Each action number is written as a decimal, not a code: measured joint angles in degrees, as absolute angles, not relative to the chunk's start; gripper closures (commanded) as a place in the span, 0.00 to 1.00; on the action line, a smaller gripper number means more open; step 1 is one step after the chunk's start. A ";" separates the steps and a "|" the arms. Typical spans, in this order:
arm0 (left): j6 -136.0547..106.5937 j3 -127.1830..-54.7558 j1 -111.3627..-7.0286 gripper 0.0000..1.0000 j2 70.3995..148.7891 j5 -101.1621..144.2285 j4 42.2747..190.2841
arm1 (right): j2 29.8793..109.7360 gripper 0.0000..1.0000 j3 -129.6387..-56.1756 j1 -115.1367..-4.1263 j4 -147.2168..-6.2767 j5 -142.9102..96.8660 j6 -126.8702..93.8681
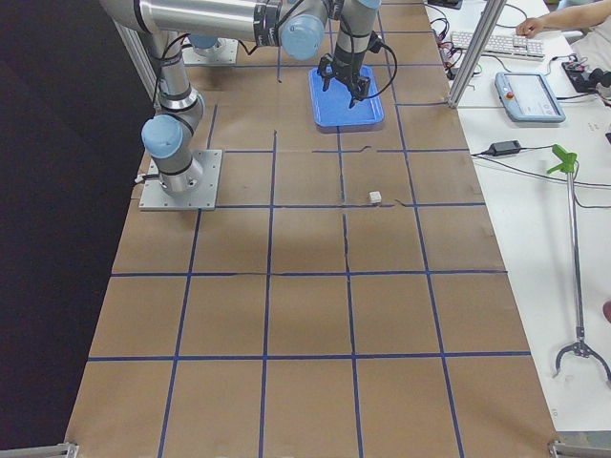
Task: Assemble white blocks and place on blue tray
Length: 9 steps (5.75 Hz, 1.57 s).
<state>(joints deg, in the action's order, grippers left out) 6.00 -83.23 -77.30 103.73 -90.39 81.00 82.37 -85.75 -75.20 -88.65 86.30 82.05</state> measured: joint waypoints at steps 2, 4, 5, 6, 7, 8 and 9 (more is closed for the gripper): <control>17.33 -80.05 -76.61 0.01 116.33 -90.02 69.30 | 75.74 0.01 -84.53 -68.74 -93.07 77.82 111.41; 21.03 -77.52 -76.59 0.03 127.36 -89.86 61.51 | 65.25 0.01 -80.16 -64.45 -94.14 68.81 124.99; 21.28 -77.35 -76.62 0.04 130.56 -89.30 58.74 | 58.85 0.01 -77.37 -62.52 -94.04 65.03 129.15; 21.37 -77.34 -76.64 0.04 132.14 -87.94 56.61 | 53.30 0.01 -75.93 -60.88 -94.03 61.54 132.87; 21.47 -77.51 -76.64 0.15 132.81 -86.88 55.09 | 49.24 0.00 -75.64 -59.84 -94.15 59.19 135.71; 21.57 -77.84 -76.64 0.37 133.08 -86.67 54.66 | 46.31 0.00 -75.76 -59.40 -94.18 57.88 137.87; 21.61 -78.06 -76.64 0.67 133.19 -86.73 54.74 | 44.63 0.00 -75.93 -59.25 -93.96 57.64 139.26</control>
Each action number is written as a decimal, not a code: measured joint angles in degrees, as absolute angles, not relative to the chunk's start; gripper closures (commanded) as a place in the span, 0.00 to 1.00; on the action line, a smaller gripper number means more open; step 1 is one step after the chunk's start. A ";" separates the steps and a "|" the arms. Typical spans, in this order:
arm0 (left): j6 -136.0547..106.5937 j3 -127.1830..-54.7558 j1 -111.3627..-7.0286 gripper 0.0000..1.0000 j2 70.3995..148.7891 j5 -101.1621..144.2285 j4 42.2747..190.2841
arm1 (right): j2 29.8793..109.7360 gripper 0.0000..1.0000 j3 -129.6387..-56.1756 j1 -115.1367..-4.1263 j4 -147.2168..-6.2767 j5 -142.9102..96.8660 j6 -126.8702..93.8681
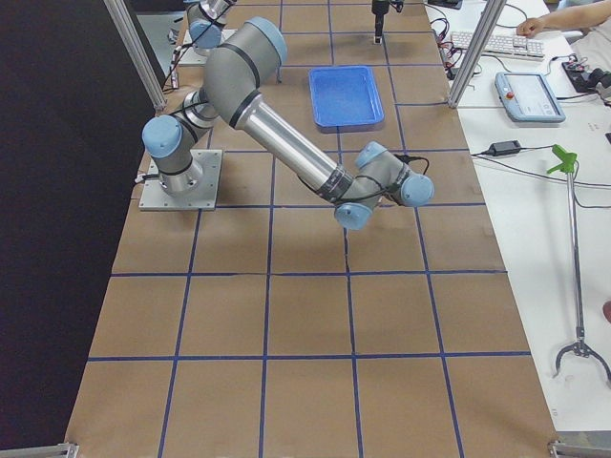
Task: Assemble white blocks and place on blue tray
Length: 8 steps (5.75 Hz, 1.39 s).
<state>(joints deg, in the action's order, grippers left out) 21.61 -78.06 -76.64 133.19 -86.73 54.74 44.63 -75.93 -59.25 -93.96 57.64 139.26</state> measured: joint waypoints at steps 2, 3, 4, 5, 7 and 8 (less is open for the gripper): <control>23.51 -77.84 -76.62 0.88 133.12 -86.93 55.00 | 44.18 0.07 -76.01 -59.16 -93.39 57.98 139.70; 28.56 -77.47 -76.58 0.89 132.86 -86.98 54.63 | 44.44 0.29 -75.90 -59.16 -93.26 57.80 139.44; 35.16 -77.38 -76.87 0.89 132.04 -86.92 54.29 | 44.58 0.49 -75.78 -59.15 -93.22 57.56 139.23; 40.67 -77.82 -78.63 0.89 130.08 -86.72 54.82 | 44.66 0.63 -75.65 -59.15 -93.29 57.41 139.16; 48.35 -80.81 -88.32 0.84 124.99 -86.63 56.92 | 44.79 0.81 -75.39 -59.14 -93.72 57.28 139.23; 53.15 -83.32 -94.15 0.84 123.26 -86.68 57.12 | 45.20 0.81 -75.26 -59.14 -93.85 57.21 139.26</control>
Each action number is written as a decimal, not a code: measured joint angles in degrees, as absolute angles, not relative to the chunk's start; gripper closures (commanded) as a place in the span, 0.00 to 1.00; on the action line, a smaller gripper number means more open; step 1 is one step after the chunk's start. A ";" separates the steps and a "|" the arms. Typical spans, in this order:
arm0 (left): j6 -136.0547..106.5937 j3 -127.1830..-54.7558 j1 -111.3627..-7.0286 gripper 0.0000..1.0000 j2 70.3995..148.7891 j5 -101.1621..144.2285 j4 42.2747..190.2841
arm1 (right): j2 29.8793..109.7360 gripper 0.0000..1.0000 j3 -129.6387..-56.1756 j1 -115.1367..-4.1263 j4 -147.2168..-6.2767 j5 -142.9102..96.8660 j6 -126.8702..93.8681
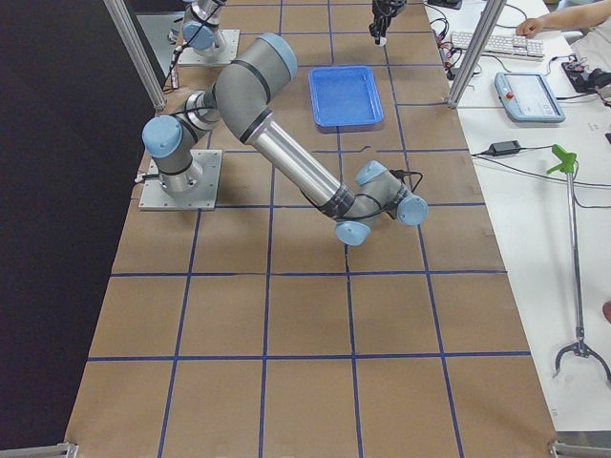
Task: Assemble white blocks and place on blue tray
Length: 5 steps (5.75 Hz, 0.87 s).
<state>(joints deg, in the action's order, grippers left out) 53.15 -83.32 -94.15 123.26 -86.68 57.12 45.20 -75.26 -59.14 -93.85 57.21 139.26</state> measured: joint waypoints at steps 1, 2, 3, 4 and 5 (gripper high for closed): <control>58.03 -86.48 -99.65 0.84 121.69 -86.69 57.08 | 46.73 0.81 -75.30 -59.15 -93.66 57.21 138.99; 61.24 -89.83 -103.44 0.84 120.49 -86.62 56.76 | 49.52 0.80 -75.64 -59.17 -93.05 57.30 137.44; 62.23 -92.43 -105.40 0.84 120.26 -86.55 56.36 | 52.75 0.80 -76.78 -59.28 -91.47 57.26 135.64; 62.55 -93.95 -106.48 0.84 120.58 -86.54 55.60 | 56.53 0.80 -79.91 -59.40 -89.70 56.41 134.90; 62.80 -94.94 -107.21 0.84 120.92 -86.58 54.69 | 61.08 0.80 -85.55 -59.46 -90.01 54.11 133.76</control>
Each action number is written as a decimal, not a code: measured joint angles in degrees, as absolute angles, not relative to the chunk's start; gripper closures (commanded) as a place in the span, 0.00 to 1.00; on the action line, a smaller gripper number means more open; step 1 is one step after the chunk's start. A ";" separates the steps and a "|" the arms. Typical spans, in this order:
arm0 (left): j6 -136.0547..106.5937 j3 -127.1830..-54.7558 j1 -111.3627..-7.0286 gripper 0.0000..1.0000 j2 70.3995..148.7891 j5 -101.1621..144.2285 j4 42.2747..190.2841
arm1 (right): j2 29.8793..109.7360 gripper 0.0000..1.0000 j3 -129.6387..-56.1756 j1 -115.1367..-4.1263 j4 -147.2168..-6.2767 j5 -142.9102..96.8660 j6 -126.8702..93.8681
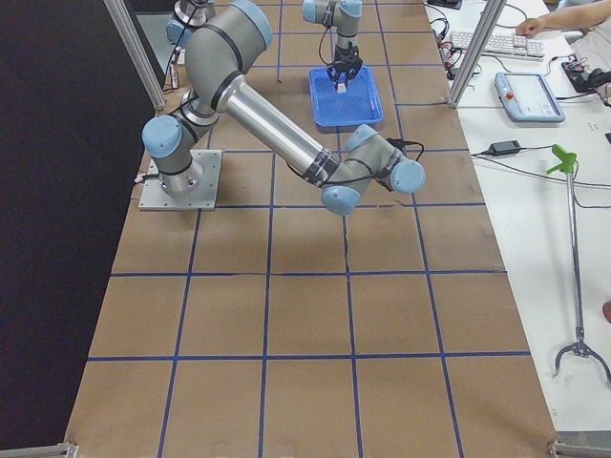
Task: Assemble white blocks and place on blue tray
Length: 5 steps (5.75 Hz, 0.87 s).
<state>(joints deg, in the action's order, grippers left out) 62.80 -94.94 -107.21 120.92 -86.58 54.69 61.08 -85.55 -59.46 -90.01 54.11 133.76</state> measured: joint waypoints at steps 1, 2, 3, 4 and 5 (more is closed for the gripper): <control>63.21 -95.82 -107.76 0.83 120.92 -86.75 53.99 | 65.60 0.80 -92.14 -59.62 -93.29 51.52 131.10; 63.58 -96.34 -107.95 0.75 120.93 -86.81 53.09 | 69.29 0.80 -98.31 -60.00 -98.50 49.10 127.12; 63.69 -96.53 -107.98 0.71 121.11 -86.86 52.21 | 72.16 0.80 -103.70 -60.79 -103.75 46.61 122.73; 63.66 -96.56 -108.01 0.19 121.50 -86.90 51.68 | 73.57 0.80 -106.30 -61.86 -106.81 45.51 119.78; 63.64 -96.59 -108.01 0.01 121.88 -86.92 51.43 | 74.13 0.80 -107.13 -62.64 -107.84 45.22 118.28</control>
<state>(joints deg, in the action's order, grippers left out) 63.64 -96.59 -108.01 121.88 -86.92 51.43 74.13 -107.13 -62.64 -107.84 45.22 118.28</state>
